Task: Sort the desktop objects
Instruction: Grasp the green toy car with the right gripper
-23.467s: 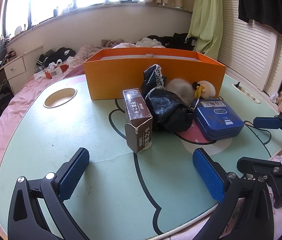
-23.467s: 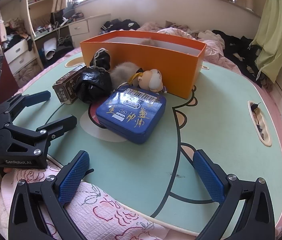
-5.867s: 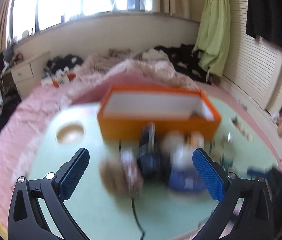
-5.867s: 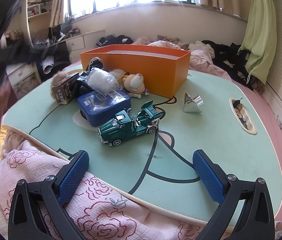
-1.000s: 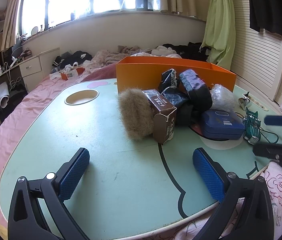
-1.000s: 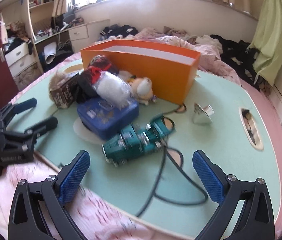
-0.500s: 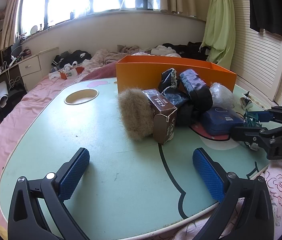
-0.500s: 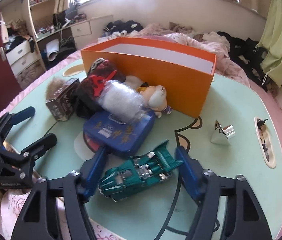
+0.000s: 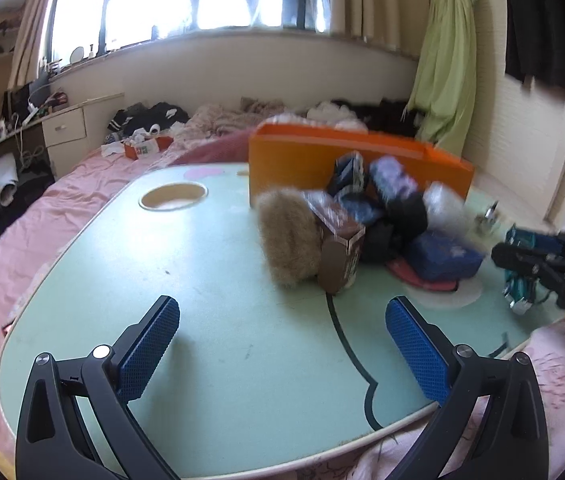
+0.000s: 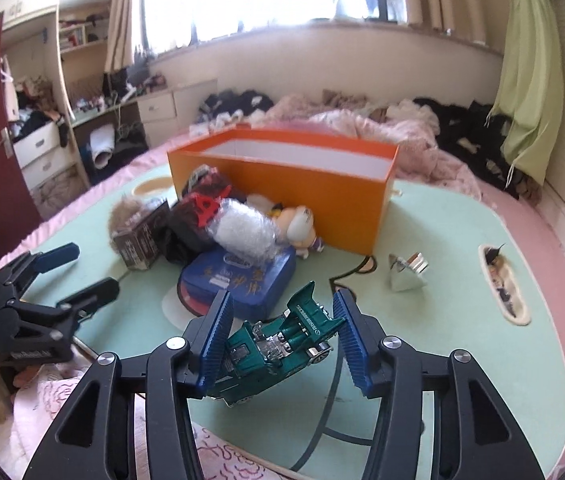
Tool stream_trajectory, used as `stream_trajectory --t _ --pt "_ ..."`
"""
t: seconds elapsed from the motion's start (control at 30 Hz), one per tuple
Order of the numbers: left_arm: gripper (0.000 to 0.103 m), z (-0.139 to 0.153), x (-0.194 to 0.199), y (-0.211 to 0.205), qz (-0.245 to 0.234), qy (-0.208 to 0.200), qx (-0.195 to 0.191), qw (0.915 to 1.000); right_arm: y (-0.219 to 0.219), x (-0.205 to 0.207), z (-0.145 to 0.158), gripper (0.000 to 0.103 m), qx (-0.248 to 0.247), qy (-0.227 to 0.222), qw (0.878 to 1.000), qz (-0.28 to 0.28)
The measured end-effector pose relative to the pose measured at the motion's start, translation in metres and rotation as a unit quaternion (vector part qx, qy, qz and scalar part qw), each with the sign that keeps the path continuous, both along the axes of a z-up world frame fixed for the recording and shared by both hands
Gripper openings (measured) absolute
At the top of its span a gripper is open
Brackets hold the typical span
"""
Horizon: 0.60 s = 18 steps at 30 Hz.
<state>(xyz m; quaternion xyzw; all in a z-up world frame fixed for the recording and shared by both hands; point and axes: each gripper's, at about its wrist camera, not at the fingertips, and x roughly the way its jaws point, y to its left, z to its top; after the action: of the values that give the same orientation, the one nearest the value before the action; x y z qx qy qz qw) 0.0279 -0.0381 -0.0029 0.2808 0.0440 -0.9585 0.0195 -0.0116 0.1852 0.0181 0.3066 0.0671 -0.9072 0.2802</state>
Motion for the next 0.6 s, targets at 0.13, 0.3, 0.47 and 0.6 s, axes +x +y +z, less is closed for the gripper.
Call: stream_trajectory --t 0.13,0.3,0.47,0.6 --pt "0.103 0.010 0.005 -0.006 0.000 0.018 0.024 0.9995 0.005 0.005 0.002 0.051 -0.011 0.009 1.000 0.002" --pt "0.092 0.022 -0.002 -0.008 0.004 0.013 0.024 0.9996 0.002 0.005 0.002 0.051 -0.012 0.003 1.000 0.001" --pt "0.085 0.040 -0.018 -0.038 0.023 0.002 0.070 0.9973 0.003 0.004 0.001 0.051 -0.013 0.001 1.000 0.001" --pt "0.075 0.041 -0.047 -0.044 0.045 -0.039 0.066 0.9960 0.005 0.002 -0.002 0.051 -0.017 -0.006 1.000 0.002"
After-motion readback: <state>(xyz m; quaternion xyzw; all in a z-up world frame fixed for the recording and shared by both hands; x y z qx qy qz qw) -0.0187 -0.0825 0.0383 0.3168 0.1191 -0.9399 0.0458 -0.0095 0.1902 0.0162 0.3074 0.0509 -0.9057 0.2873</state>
